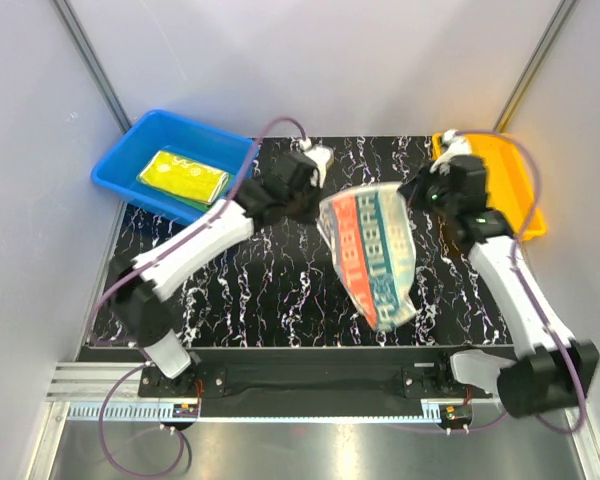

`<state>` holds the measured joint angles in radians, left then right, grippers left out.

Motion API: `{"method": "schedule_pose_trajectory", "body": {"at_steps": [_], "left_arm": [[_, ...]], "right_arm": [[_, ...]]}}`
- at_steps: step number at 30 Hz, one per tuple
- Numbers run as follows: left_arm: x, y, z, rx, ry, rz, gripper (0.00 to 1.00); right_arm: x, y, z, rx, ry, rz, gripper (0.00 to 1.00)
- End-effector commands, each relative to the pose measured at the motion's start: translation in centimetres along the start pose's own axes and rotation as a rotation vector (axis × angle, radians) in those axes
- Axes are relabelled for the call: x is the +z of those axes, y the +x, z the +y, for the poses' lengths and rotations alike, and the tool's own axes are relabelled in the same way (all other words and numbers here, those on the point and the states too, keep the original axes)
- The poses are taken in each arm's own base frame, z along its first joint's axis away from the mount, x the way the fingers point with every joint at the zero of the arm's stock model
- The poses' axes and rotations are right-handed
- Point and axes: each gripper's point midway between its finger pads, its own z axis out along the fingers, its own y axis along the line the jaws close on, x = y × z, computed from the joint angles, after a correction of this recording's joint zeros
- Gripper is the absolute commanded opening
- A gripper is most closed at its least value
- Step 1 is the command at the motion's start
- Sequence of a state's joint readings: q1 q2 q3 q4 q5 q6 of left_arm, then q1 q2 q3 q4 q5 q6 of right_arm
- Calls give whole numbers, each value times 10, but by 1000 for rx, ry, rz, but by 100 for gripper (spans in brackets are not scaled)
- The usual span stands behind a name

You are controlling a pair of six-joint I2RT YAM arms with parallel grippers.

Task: Fold and stack the towels
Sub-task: Flatten out the crumpled towel

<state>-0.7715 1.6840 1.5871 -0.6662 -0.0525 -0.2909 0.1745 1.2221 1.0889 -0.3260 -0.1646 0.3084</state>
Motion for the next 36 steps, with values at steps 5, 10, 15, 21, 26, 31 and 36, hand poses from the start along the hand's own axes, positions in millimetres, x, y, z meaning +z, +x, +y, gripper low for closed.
{"method": "schedule_pose_trajectory", "body": {"at_steps": [5, 10, 15, 21, 26, 31, 36], "left_arm": [[-182, -55, -62, 325, 213, -362, 0], [-248, -37, -97, 404, 340, -458, 0], [-300, -6, -140, 504, 545, -457, 0], [-328, -11, -166, 577, 607, -426, 0], [-327, -61, -121, 524, 334, -551, 0], [-241, -101, -58, 479, 247, -491, 0], [-133, -148, 27, 425, 175, -392, 0]], "right_arm": [[-154, -51, 58, -139, -167, -254, 0], [-269, -34, 105, -146, -469, -541, 0], [-317, -18, 113, -159, -534, -599, 0], [-359, -51, 121, -157, -509, -737, 0], [-325, -99, 94, -131, -278, -753, 0], [-217, -132, 59, -144, -75, -634, 0], [-62, -151, 35, -166, -19, -494, 0]]}}
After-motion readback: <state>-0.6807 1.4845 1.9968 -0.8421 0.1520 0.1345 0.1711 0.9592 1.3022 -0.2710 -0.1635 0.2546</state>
